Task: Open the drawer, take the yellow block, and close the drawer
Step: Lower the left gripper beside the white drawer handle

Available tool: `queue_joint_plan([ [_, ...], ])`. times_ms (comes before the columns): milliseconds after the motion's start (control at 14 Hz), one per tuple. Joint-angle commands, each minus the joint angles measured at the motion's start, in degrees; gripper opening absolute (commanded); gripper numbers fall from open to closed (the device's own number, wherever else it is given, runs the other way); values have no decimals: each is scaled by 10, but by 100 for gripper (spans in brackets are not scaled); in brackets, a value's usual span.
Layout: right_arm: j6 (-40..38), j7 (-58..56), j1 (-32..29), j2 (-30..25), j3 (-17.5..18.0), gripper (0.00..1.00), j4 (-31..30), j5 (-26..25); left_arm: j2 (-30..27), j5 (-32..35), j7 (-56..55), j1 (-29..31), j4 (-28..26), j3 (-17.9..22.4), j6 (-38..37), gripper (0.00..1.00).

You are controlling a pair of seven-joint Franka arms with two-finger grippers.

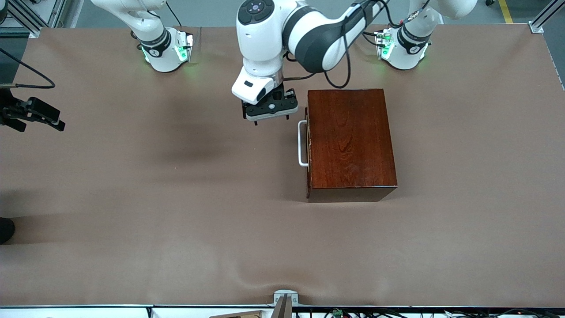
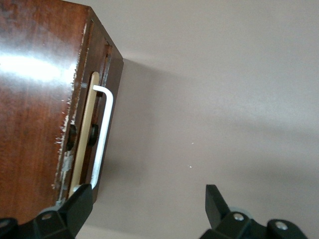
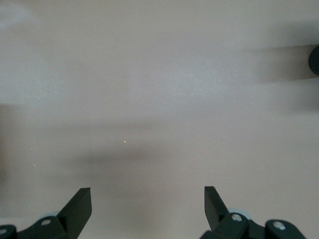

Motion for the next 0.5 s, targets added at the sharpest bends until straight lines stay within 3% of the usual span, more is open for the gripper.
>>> queue_joint_plan([
  [0,-3,-6,-13,-4,8,100,2,9,21,17,-13,-18,21,15,2,100],
  [429,-3,-6,-13,-4,8,100,2,9,47,17,-3,-18,20,15,1,100],
])
